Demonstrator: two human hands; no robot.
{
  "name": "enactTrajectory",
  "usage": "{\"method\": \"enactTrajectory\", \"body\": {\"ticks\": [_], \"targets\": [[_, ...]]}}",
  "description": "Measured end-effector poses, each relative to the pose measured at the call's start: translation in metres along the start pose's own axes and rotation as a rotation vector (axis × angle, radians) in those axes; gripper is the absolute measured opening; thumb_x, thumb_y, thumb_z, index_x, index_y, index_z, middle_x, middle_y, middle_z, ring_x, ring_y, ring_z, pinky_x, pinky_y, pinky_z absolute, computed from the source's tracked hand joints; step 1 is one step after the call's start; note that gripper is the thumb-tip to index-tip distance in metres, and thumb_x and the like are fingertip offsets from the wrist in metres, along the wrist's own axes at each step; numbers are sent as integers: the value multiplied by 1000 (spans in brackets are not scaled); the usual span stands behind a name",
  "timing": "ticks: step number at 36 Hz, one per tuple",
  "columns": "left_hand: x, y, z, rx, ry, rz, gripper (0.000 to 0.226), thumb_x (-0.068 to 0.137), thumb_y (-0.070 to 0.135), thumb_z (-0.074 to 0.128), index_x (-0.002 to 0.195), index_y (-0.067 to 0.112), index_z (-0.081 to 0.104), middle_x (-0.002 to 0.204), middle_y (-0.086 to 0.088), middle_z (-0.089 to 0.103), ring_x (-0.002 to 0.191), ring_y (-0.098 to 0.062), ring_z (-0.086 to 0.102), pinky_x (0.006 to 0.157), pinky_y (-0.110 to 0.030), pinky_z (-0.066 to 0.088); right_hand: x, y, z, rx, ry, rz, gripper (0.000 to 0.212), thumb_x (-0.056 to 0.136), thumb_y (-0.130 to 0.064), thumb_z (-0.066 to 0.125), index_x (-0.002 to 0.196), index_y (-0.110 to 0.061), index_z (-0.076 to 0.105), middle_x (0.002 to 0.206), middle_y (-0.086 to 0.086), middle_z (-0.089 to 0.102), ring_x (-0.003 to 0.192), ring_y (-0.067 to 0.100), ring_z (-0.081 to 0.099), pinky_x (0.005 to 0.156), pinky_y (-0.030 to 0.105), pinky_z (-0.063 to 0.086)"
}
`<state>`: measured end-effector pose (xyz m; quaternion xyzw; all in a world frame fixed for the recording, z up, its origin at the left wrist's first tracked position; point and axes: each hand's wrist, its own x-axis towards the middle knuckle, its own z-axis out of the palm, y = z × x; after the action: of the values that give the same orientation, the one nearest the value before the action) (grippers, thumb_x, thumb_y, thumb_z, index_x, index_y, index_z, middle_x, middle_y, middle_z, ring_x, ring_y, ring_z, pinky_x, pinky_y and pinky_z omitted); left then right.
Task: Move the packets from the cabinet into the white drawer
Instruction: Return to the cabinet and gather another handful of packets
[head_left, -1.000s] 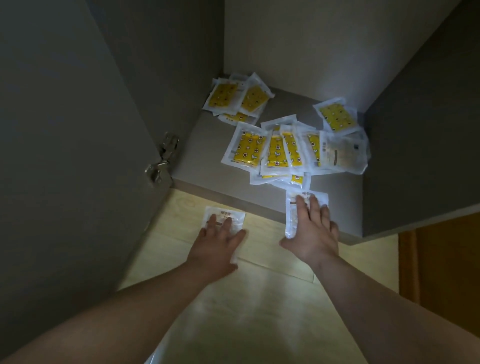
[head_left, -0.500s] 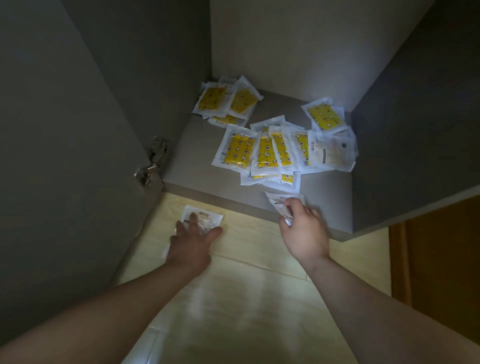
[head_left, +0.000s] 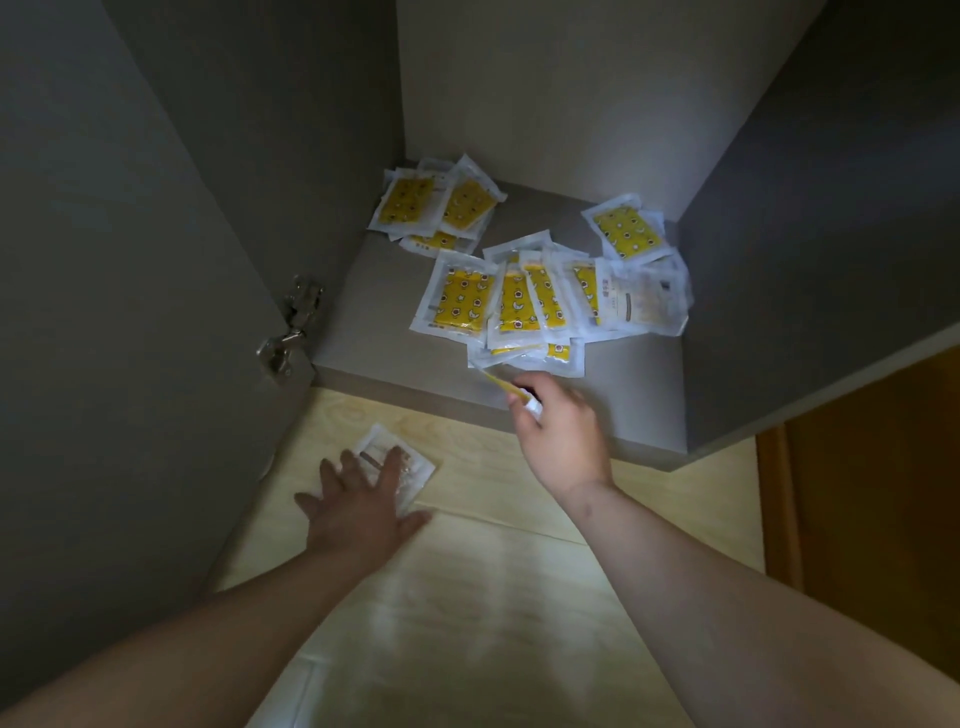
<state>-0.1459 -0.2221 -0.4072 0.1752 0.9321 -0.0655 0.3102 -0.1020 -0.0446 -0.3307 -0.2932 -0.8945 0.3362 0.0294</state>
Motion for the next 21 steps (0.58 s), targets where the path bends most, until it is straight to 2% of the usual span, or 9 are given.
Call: {"method": "enactTrajectory", "body": {"ticks": [3,5,6,8,11,13,15,18,21], "targets": [[4,1,2,99,85,-11,64,99,46,30,152,21,5,149,-36,10,136,-53,17,100,-59,33,-1,3,0,5,-1,-5,26,95,-24,50,119,-19,59,108,12,64,108,28,53,78,32,40],[9,-4,0,89,167,90,49,89,14,31,131,6,54,112,-49,49,97,-61,54,65,-57,53,-2,5,-1,11,8,-5,26,95,-24,49,119,-19,59,107,13,64,107,28,52,78,33,39],[15,-10,6,159,215,148,52,78,6,30,113,4,69,90,-47,57,74,-59,60,46,-51,52,-2,6,-2,11,11,-5,26,96,-23,49,119,-19,59,107,13,64,108,28,52,78,33,39],[31,-20,23,225,329,241,54,69,-1,28,97,2,74,75,-45,58,58,-57,59,34,-45,45,-2,7,-4,15,20,0,26,96,-23,49,119,-19,59,106,13,64,108,28,52,77,34,39],[26,-25,16,273,383,262,45,64,-4,36,89,-2,73,68,-44,56,49,-52,58,30,-40,42,0,11,-4,28,35,13,25,95,-24,49,118,-21,59,105,14,63,102,31,54,73,33,40],[11,-21,-3,303,370,240,36,57,-3,65,93,0,70,65,-33,58,45,-40,59,35,-32,44,1,14,-4,30,36,34,25,95,-25,48,118,-22,58,103,16,62,99,33,55,71,32,38],[6,-19,-20,224,282,229,44,82,11,63,124,11,54,97,-21,65,77,-35,67,58,-30,49,2,14,-3,39,46,39,25,95,-24,47,118,-22,58,102,17,62,97,35,55,68,32,36],[15,-19,-37,-85,154,126,41,97,13,36,136,24,43,127,-12,58,112,-31,58,83,-30,45,3,10,-4,76,62,40,27,96,-24,47,120,-22,57,99,18,62,90,34,54,67,32,36],[12,-13,-54,-759,-15,60,32,90,3,45,116,10,61,99,-18,66,88,-31,63,68,-27,48,6,2,-4,111,77,28,28,96,-23,47,123,-22,55,91,14,60,80,30,51,70,35,42]]}}
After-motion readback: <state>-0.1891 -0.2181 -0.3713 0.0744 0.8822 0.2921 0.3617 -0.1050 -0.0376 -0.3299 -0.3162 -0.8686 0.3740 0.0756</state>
